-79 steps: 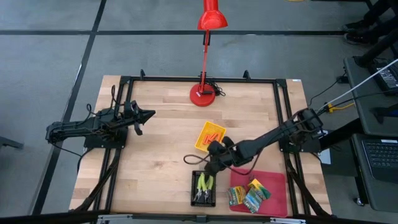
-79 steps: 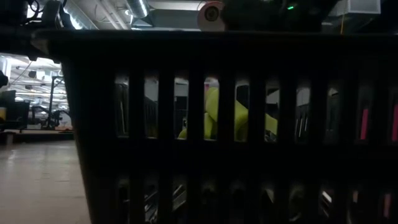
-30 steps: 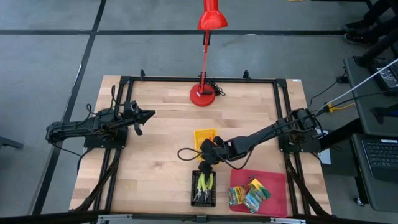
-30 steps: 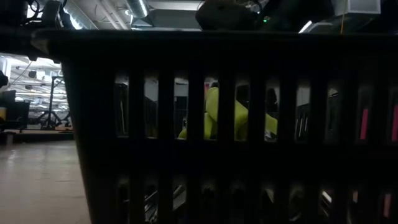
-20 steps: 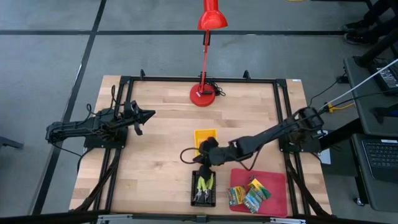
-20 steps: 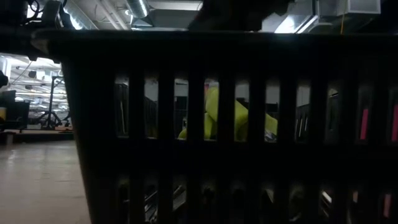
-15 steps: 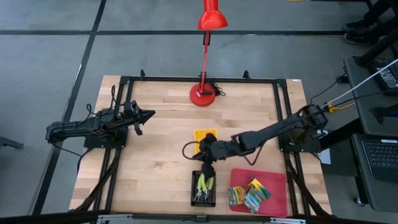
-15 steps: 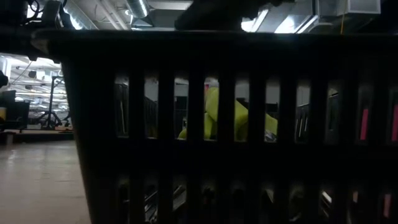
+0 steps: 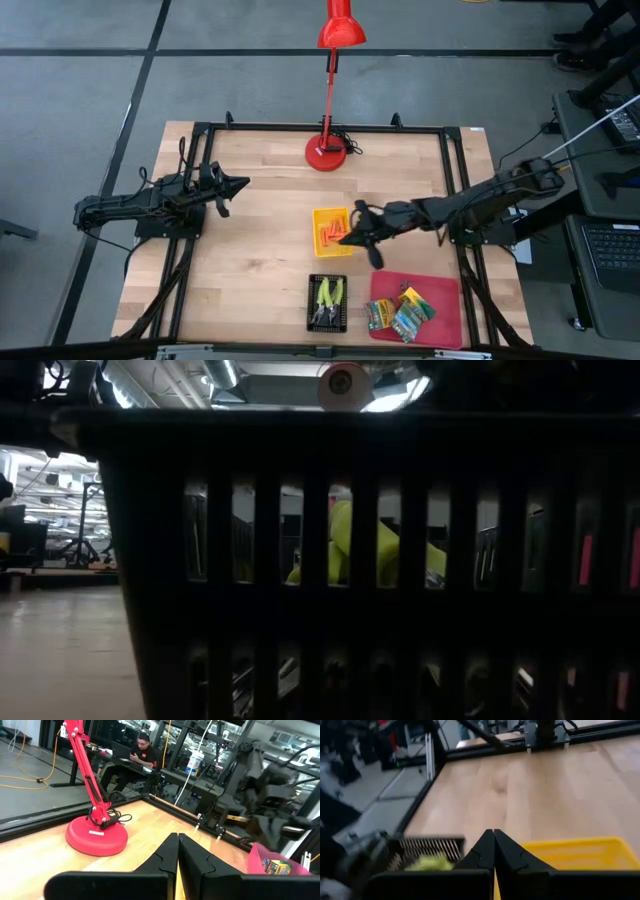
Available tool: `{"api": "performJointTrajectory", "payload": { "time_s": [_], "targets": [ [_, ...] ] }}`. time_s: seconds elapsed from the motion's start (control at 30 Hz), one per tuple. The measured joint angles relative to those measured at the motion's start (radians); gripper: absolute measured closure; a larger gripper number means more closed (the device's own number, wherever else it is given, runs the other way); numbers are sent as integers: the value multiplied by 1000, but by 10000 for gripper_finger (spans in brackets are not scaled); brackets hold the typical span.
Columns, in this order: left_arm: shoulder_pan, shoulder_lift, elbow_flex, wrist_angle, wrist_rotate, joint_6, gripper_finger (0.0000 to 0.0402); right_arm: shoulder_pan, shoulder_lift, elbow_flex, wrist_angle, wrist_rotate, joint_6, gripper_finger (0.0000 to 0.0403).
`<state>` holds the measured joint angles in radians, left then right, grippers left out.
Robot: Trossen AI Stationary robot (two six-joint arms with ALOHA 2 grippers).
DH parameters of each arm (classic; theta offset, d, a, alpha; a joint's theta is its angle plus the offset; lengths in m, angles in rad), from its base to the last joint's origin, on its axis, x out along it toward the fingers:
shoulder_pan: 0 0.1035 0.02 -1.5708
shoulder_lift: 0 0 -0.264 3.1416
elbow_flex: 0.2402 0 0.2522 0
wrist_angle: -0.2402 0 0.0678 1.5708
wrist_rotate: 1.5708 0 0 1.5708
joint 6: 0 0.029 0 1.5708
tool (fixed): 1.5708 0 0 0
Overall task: Pick & Place School Supplies
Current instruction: Return to Home Position
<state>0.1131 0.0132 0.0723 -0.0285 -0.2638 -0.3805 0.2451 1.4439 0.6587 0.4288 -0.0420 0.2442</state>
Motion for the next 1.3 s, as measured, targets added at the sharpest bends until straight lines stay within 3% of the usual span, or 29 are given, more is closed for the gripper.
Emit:
{"api": "performJointTrajectory", "payload": {
  "time_s": [0.13,0.3,0.6,1.03,1.3],
  "targets": [
    [0,1,0,1,0,0,395,-35,-120,-149,65,-51,-137,403],
    [0,1,1,3,-4,0,395,-93,-291,-385,239,-84,-191,403],
    [0,1,1,2,-4,0,395,-158,-595,-632,241,-130,-253,403],
    [0,1,1,2,-4,0,395,-220,-986,-643,-78,-259,-457,403],
    [0,1,1,2,-4,0,395,-219,-1227,-643,-278,-315,-465,403]
  ]
}}
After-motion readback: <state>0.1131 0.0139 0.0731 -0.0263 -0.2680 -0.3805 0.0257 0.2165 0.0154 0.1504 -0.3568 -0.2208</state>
